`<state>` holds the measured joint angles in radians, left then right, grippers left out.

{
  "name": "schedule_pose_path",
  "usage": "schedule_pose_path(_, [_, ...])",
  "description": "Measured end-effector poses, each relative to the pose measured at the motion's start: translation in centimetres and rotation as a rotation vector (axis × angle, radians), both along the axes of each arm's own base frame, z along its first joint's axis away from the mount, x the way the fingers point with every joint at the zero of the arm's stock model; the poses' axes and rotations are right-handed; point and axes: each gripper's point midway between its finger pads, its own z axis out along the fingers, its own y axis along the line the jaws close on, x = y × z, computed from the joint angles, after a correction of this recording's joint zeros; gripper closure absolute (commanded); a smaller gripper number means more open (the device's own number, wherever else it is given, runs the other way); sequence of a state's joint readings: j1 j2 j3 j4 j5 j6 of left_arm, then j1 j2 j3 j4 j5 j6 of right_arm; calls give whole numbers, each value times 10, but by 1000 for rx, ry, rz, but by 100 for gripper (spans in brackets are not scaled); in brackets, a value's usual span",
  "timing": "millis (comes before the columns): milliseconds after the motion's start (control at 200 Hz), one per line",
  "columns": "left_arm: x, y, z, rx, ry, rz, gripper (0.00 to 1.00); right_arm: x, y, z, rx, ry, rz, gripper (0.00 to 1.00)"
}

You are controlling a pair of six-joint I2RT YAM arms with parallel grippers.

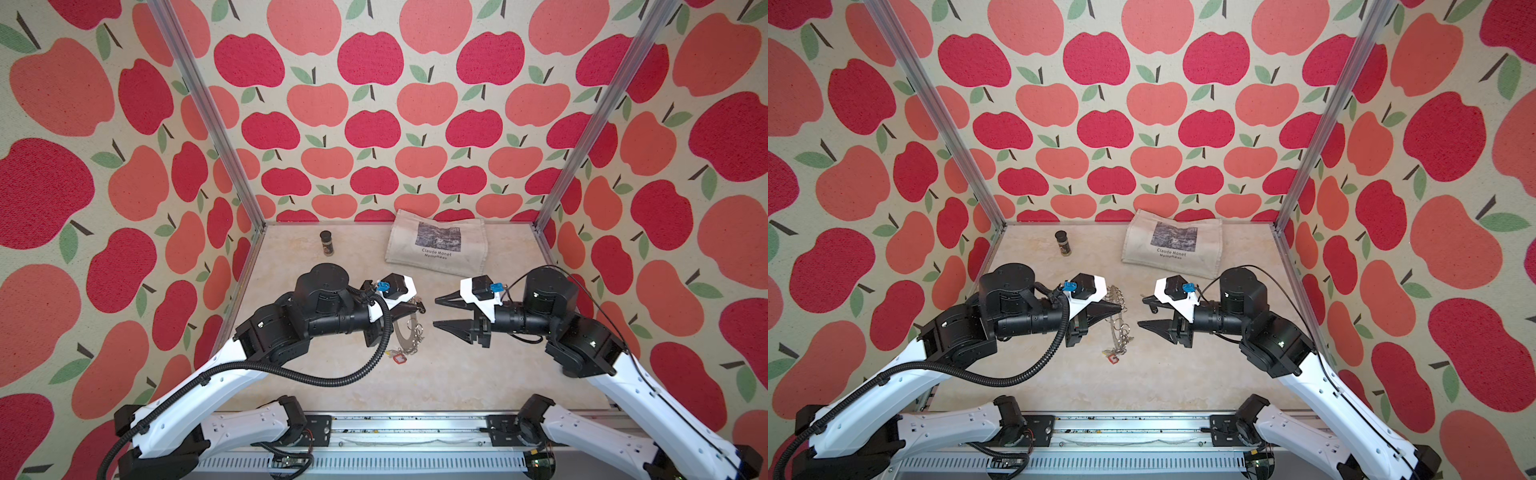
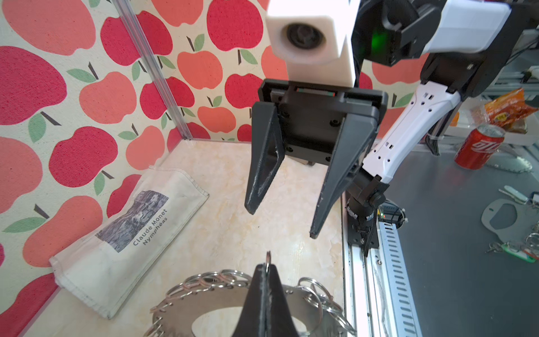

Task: Put the keys on the keyring

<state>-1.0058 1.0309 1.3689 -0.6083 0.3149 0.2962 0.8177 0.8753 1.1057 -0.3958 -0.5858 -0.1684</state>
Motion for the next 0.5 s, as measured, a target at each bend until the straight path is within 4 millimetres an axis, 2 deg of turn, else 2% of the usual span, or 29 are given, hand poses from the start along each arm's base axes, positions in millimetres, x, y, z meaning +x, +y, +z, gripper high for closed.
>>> schedule_pose_path(185, [-5,-5,-11,104,-65,-22,100,0,6,-3,-9,16,26,63])
schedule_pose_path(500, [-7,-9,-8,167,-148,-41,100,-5,10,-2,-15,22,71,70])
